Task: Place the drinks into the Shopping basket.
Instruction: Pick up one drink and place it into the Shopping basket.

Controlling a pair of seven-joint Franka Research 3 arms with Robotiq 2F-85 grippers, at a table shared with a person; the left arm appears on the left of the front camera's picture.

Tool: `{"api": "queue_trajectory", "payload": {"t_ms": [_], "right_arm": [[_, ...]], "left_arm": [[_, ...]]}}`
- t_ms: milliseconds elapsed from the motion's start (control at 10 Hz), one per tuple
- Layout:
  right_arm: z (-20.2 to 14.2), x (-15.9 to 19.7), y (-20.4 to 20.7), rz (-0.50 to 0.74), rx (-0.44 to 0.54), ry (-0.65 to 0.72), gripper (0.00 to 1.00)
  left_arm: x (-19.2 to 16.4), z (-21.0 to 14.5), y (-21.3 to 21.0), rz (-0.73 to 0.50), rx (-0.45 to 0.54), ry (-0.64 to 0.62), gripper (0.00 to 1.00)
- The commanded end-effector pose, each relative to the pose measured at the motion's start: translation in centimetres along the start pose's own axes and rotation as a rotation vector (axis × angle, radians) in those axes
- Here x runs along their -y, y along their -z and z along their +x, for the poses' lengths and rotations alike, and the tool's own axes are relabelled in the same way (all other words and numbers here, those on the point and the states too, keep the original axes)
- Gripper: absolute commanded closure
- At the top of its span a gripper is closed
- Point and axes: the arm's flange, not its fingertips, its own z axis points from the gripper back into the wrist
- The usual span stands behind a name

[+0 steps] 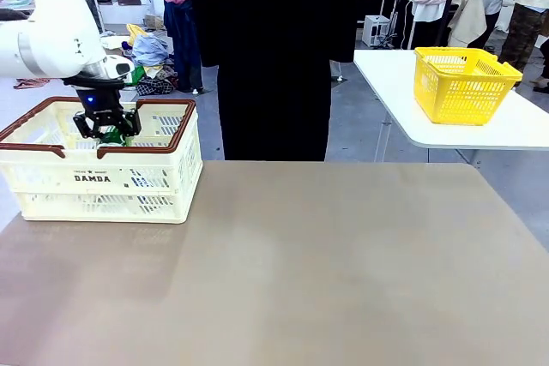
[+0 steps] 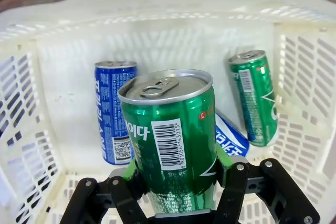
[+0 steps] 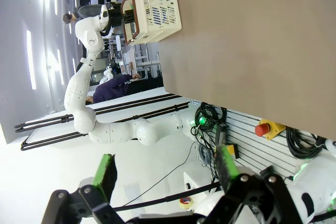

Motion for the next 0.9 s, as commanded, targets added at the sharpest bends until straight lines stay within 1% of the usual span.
{"api": "queue_trajectory", "payload": {"t_ms": [0,600,700,800], "right_arm": [[-0.2,0.1,-0.3,-0.007,-0.009,-0.019,0.0],[-0.2,0.1,-0.3,-0.007,-0.009,-0.019,0.0],[-0.2,0.1,-0.3,-0.007,-0.009,-0.019,0.0],[-0.2,0.1,-0.3,-0.007,-0.009,-0.019,0.0]], "left_arm": [[-1.0,0.5,0.4,0.026,-0.033,0.011,1.0],[-0.8,0.8,1.7,0.018,-0.06,0.028,1.0],[-0.7,0.8,1.8,0.019,-0.07,0.029,0.97],[-0.6,0.8,1.8,0.004,-0.074,0.027,0.48]]}}
